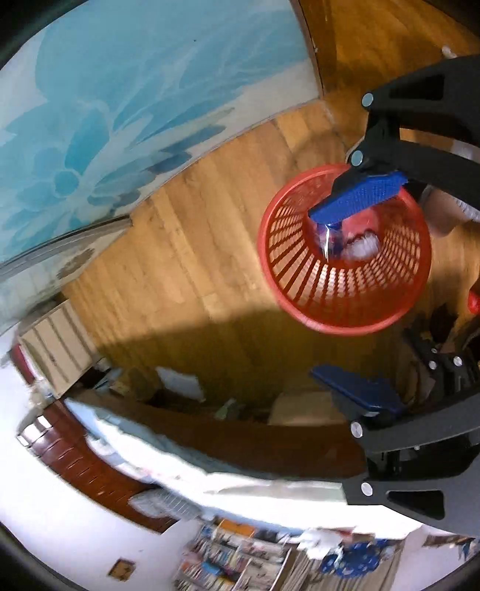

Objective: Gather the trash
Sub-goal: 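Carry can and paper to the red wastebasket and open both grippers to drop them, then grasp the green-and-white plastic bag with the right gripper while the left gripper grasps cardboard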

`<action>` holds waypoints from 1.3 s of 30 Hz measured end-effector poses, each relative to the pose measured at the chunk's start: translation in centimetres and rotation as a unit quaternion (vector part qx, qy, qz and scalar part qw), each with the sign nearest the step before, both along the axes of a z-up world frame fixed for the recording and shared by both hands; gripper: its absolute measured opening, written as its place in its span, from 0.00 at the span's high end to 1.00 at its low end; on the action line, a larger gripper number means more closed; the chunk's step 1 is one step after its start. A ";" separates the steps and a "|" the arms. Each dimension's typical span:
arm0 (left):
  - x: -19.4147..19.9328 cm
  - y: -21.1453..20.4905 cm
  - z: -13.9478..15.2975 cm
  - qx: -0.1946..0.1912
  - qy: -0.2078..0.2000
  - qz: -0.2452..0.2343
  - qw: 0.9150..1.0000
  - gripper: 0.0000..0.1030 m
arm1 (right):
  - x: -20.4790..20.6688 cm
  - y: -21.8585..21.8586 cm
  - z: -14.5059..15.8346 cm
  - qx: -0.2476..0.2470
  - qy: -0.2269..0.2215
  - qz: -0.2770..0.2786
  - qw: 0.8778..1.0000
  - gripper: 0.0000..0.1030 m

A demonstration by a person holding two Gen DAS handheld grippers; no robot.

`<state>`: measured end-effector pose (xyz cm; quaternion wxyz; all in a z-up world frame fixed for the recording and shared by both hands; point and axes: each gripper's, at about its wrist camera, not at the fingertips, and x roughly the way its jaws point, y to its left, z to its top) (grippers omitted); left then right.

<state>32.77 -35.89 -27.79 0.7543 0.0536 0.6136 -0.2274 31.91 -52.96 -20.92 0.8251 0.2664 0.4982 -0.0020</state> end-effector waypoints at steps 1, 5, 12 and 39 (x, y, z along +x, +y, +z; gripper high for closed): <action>-0.2 0.5 0.8 -0.004 -0.006 0.002 1.000 0.22 | -0.2 0.4 0.6 -0.001 -0.010 0.002 1.000 0.23; -2.6 4.1 5.9 -0.012 -0.066 0.016 0.998 0.22 | -1.6 2.4 3.0 -0.009 -0.055 0.021 0.998 0.24; -9.6 15.4 17.7 0.020 -0.205 0.077 0.975 0.19 | -5.6 9.9 9.4 -0.081 -0.125 0.065 0.987 0.24; -18.5 38.9 20.7 -0.018 -0.297 0.329 0.896 0.17 | -1.6 49.8 19.3 -0.129 -0.238 0.390 0.880 0.34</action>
